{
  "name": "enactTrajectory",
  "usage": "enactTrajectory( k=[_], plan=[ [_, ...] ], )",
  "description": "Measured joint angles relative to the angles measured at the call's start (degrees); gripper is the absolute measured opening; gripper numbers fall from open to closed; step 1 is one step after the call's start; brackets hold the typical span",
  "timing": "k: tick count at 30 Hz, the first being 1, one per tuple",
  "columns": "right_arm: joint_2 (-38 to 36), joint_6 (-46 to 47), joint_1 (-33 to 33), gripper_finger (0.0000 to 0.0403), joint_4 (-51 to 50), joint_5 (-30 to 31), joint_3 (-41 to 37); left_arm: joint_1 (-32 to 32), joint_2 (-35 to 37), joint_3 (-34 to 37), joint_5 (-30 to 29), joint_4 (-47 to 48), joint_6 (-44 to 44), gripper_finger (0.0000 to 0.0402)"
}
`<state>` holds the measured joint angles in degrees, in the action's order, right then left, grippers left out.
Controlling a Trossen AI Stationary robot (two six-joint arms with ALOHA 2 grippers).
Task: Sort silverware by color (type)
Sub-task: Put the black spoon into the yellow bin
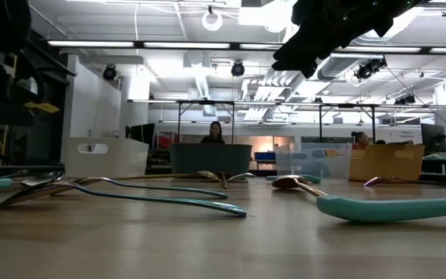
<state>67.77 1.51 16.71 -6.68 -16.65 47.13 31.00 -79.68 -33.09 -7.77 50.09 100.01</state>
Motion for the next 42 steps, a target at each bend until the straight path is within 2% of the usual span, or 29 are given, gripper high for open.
enactTrajectory(
  k=[5, 14, 19, 27, 31, 34, 37, 40, 42],
  plan=[
    [0.0, 0.0, 0.0, 0.016, 0.0, 0.0, 0.0, -0.2, 0.9, 0.3, -11.1, 1.6, 1.2, 0.0003],
    [0.0, 0.0, 0.0, 0.016, -0.5, 0.0, 0.0, -0.2, 0.9, 0.2, -18.9, 1.3, 2.9, 0.0001],
    [0.0, 0.0, 0.0, 0.016, -0.5, 0.0, 0.0, -0.2, 0.9, 0.1, -25.4, 1.7, 3.5, 0.0001],
    [0.0, 0.0, 0.0, 0.016, -0.5, 0.0, 0.0, -0.2, 1.8, 0.0, -34.4, 9.5, 9.9, 0.0001],
    [0.0, 0.0, 0.0, 0.016, -0.5, 0.0, 0.0, -0.3, 4.4, 0.0, -40.4, 10.2, 10.3, 0.0001],
    [0.0, 0.0, 0.0, 0.016, -0.5, 0.0, 0.0, -0.3, 7.9, -0.5, -46.3, 9.1, 5.4, 0.0001],
    [0.0, 1.1, 0.0, 0.016, -0.4, 0.0, 0.0, -0.8, 12.6, -2.3, -51.6, 5.9, -5.4, 0.0],
    [0.0, 1.2, 0.0, 0.016, -0.1, 0.0, 0.0, -2.4, 17.7, -3.9, -54.7, -2.7, -23.7, 0.0],
    [0.0, 1.2, 0.0, 0.016, 0.1, 0.0, 0.0, -4.4, 20.8, -4.5, -54.2, -12.0, -39.3, 0.0]
  ],
)
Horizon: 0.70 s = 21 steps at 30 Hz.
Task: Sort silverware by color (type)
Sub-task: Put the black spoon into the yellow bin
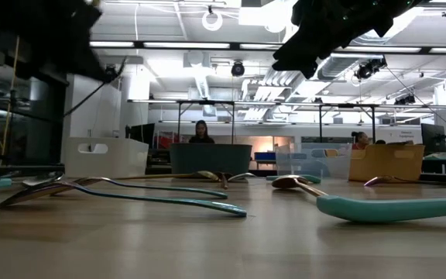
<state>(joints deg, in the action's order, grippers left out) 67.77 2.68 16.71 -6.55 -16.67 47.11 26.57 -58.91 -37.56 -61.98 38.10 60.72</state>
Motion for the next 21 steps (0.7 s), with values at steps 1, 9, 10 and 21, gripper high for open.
enactTrajectory(
  k=[1, 9, 10, 21],
  plan=[
    [0.0, 0.0, 0.0, 0.016, 0.3, 0.0, 0.0, -1.3, 1.6, 0.0, 1.3, -5.2, -8.2, 0.0],
    [0.0, -1.0, 0.0, 0.016, 0.8, -0.3, 0.0, -18.5, 6.0, -0.1, 37.3, -40.7, -60.0, 0.0],
    [0.0, -1.5, 0.0, 0.016, 0.8, -0.3, 0.0, -21.3, 5.9, -0.1, 42.9, -42.5, -62.8, 0.0],
    [0.0, -1.7, 0.0, 0.016, 5.4, -0.5, 0.0, -38.4, 4.6, 12.8, 70.8, -72.9, -62.3, 0.0]
  ],
)
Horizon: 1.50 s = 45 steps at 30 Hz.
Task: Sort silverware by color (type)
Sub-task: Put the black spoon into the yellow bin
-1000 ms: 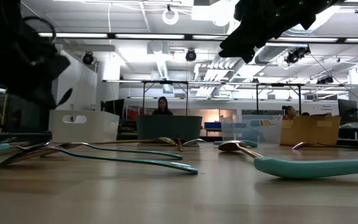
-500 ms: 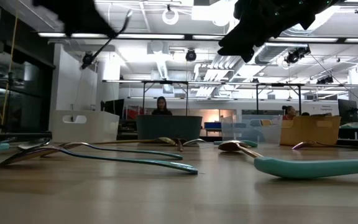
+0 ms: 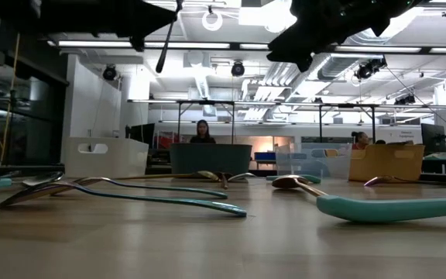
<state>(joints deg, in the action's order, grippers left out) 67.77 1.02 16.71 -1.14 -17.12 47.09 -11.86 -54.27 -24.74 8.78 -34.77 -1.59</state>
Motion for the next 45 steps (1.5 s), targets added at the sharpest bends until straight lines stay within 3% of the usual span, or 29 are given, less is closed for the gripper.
enactTrajectory(
  k=[7, 16, 20, 25, 36, 45],
  plan=[
    [0.6, 0.6, -0.4, 0.016, 5.7, 0.0, 0.0, -0.2, -0.1, 2.6, 0.2, -5.4, 1.4, 0.0],
    [14.4, 1.5, -7.7, 0.016, 34.2, 0.1, 0.0, -0.2, -8.4, 2.1, 0.1, -15.8, 3.2, 0.0],
    [21.2, 1.7, -9.7, 0.016, 45.8, 5.4, 0.0, -0.2, -13.7, 2.1, -0.2, -24.3, 4.5, 0.0],
    [26.0, 2.9, -10.4, 0.016, 53.1, 11.0, 0.0, -0.1, -18.8, 2.0, -0.3, -31.7, 4.5, 0.0],
    [29.1, 6.9, -10.3, 0.016, 52.7, 11.4, 2.8, -0.1, -26.5, -4.3, 2.6, -32.4, 5.0, 0.0],
    [29.1, 7.0, -10.3, 0.016, 50.6, 11.7, 2.8, -0.1, -26.4, -4.7, 2.7, -32.3, 4.5, 0.0]
  ],
)
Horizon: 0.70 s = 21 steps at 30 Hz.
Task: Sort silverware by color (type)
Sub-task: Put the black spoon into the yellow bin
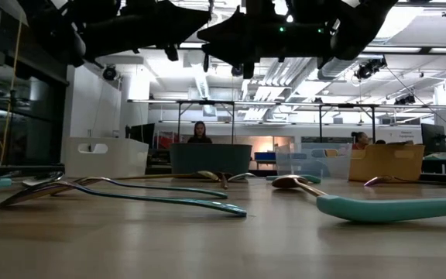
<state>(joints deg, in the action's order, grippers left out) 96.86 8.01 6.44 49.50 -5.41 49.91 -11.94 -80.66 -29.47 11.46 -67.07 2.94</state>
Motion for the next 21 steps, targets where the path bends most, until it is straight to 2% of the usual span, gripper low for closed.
enactTrajectory(
  k=[3, 6, 12, 13, 17, 21],
  plan=[
    [0.0, 0.0, 0.0, 0.0156, -0.4, -0.2, 0.0, 0.0, -0.1, 0.0, 0.0, 0.6, 0.0, 0.0],
    [0.0, 0.1, 0.0, 0.0131, -0.4, -0.2, 0.0, 0.0, 0.0, 0.0, 0.0, 0.3, 0.0, 0.0],
    [0.0, -0.2, 0.0, 0.0025, -0.4, -0.6, 0.0, 0.0, 0.0, 0.0, -0.3, 0.4, 0.0, 0.0004],
    [0.0, -0.3, 0.0, 0.0017, -0.4, -0.5, 0.0, 0.0, 0.0, 0.0, -0.1, 0.4, 0.0, 0.0007],
    [0.0, 0.3, 0.1, 0.0023, -0.5, -1.1, 0.0, 0.0, 0.0, 0.0, 0.0, 0.3, 0.9, 0.0026],
    [-0.8, 0.0, 0.9, 0.0005, -2.1, -2.4, -0.1, -0.1, 0.0, 0.0, 0.0, 0.8, 1.1, 0.0049]
  ],
)
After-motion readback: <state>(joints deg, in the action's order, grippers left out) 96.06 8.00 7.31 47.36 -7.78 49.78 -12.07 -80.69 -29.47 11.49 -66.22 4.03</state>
